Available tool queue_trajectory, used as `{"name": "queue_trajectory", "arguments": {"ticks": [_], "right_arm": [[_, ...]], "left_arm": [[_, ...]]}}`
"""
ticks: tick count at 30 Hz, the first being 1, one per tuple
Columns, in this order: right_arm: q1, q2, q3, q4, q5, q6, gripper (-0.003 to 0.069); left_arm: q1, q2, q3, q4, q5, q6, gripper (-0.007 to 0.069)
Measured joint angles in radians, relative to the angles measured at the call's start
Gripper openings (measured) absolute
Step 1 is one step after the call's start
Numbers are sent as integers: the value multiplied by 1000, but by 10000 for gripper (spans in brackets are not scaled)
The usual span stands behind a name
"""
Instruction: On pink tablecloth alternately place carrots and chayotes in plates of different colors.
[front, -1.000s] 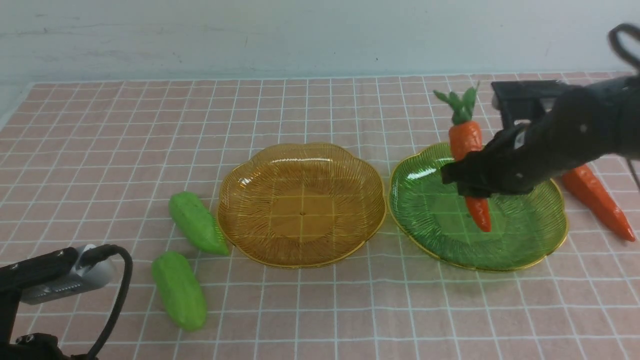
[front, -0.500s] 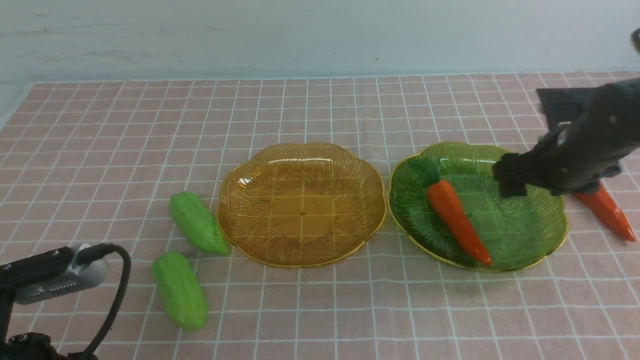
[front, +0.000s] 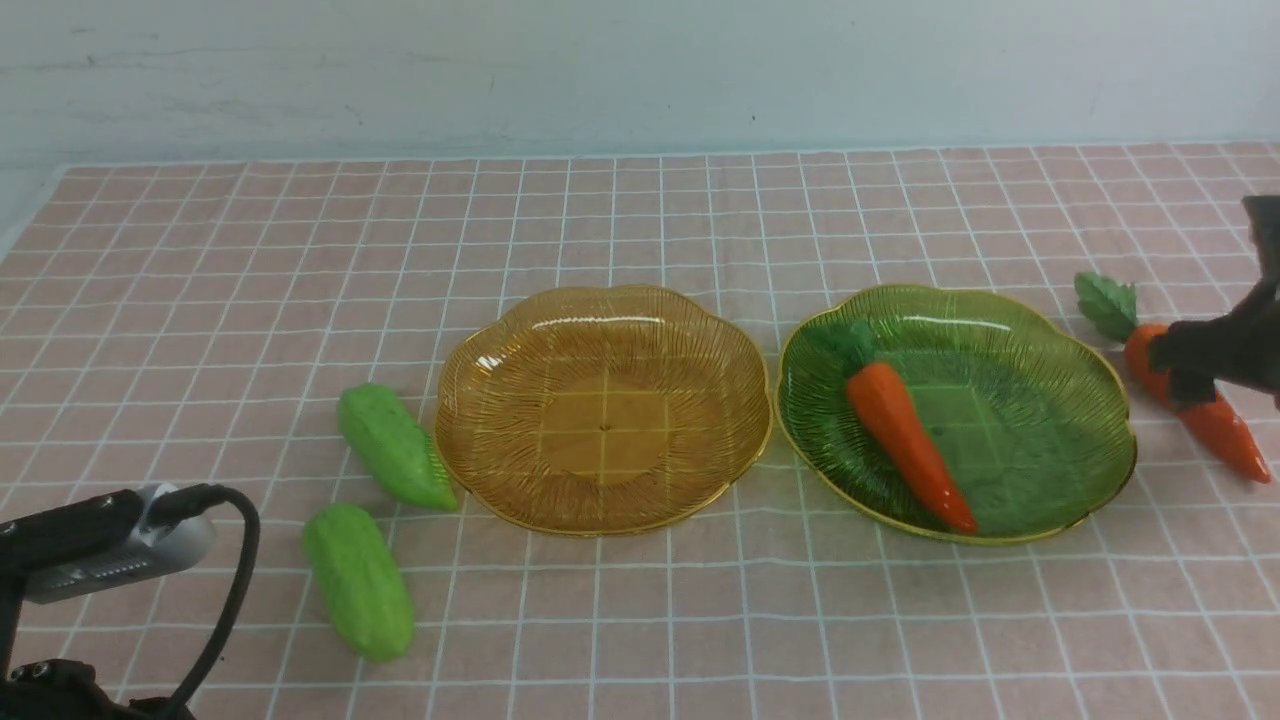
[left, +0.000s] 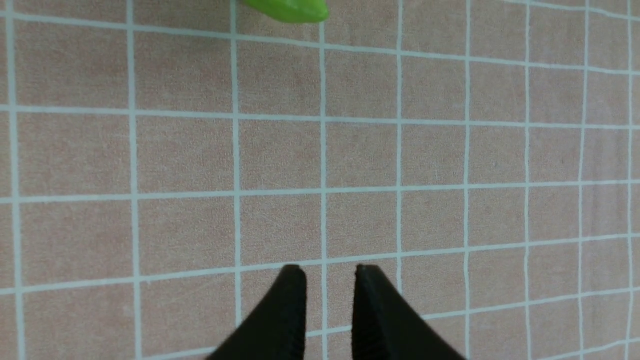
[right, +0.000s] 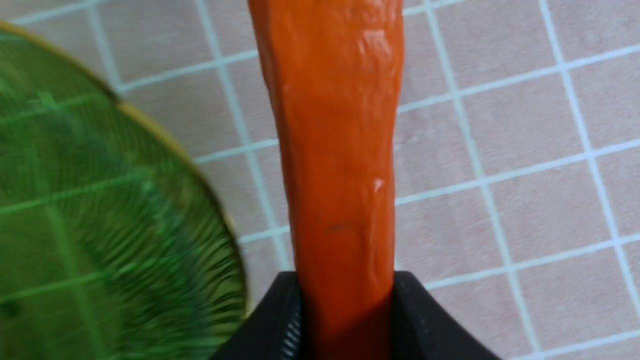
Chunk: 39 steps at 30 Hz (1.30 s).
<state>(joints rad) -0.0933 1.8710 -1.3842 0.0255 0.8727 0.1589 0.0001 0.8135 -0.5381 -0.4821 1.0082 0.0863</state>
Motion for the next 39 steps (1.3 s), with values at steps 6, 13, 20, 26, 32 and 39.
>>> {"name": "queue_trajectory", "arguments": {"ticks": [6, 13, 20, 26, 32, 39], "right_arm": [[129, 15, 2, 192, 113, -124, 200], [235, 53, -5, 144, 209, -91, 465], [238, -15, -33, 126, 337, -65, 587], [249, -205, 69, 255, 349, -148, 558], [257, -410, 155, 252, 363, -287, 537], [257, -503, 163, 233, 371, -307, 536]], "left_arm": [[0, 0, 0, 28, 0, -1, 177], [0, 1, 0, 54, -2, -4, 242], [0, 21, -49, 159, -40, -67, 249], [0, 154, -106, 208, -59, -171, 308], [0, 352, -109, 153, -217, -193, 467], [-1, 591, -184, 65, -327, -200, 525]]}}
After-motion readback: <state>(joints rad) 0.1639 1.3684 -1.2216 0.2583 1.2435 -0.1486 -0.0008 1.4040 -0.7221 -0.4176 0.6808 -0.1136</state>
